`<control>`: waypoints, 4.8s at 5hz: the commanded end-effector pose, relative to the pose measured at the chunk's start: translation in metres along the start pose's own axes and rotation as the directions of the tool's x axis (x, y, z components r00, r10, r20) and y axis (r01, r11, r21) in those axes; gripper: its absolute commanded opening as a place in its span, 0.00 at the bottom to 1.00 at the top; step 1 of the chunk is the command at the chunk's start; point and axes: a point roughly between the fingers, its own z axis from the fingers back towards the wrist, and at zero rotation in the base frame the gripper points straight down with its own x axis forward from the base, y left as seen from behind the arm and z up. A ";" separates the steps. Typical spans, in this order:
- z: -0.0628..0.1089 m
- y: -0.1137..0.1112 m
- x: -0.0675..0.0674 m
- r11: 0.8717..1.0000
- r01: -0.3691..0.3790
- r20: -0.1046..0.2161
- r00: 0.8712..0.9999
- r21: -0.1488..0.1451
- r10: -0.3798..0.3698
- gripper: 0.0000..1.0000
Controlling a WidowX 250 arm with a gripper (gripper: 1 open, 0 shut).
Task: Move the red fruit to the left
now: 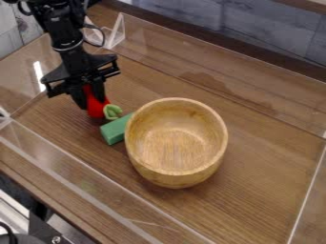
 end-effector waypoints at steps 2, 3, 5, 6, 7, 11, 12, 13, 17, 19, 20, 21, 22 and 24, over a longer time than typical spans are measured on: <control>0.004 -0.002 0.019 0.998 -0.054 0.034 0.998 0.008 0.054 0.00; 0.002 -0.009 0.027 0.998 -0.055 0.027 0.998 0.017 0.055 0.00; 0.001 -0.021 0.032 0.997 -0.074 0.017 0.997 0.033 0.073 0.00; -0.001 -0.021 0.036 0.997 -0.064 0.006 0.998 0.040 0.064 0.00; -0.002 -0.019 0.040 0.997 -0.064 -0.007 0.998 0.047 0.064 0.00; -0.018 -0.002 0.042 0.987 -0.128 -0.011 0.992 0.099 0.129 1.00; -0.019 0.001 0.044 0.983 -0.145 -0.012 0.989 0.108 0.148 1.00; -0.007 -0.005 0.045 0.984 -0.140 -0.016 0.990 0.111 0.143 1.00; 0.023 -0.033 0.045 0.978 -0.156 -0.027 0.987 0.137 0.161 1.00; 0.042 -0.043 0.036 0.963 -0.225 -0.038 0.972 0.147 0.233 1.00; 0.048 -0.045 0.031 0.959 -0.236 -0.041 0.969 0.154 0.245 1.00; 0.050 -0.037 0.030 0.969 -0.188 -0.048 0.979 0.158 0.198 0.00; 0.046 -0.022 0.030 0.978 -0.129 -0.054 0.989 0.161 0.139 0.00; 0.047 -0.019 0.023 0.971 -0.155 -0.048 0.985 0.183 0.166 0.00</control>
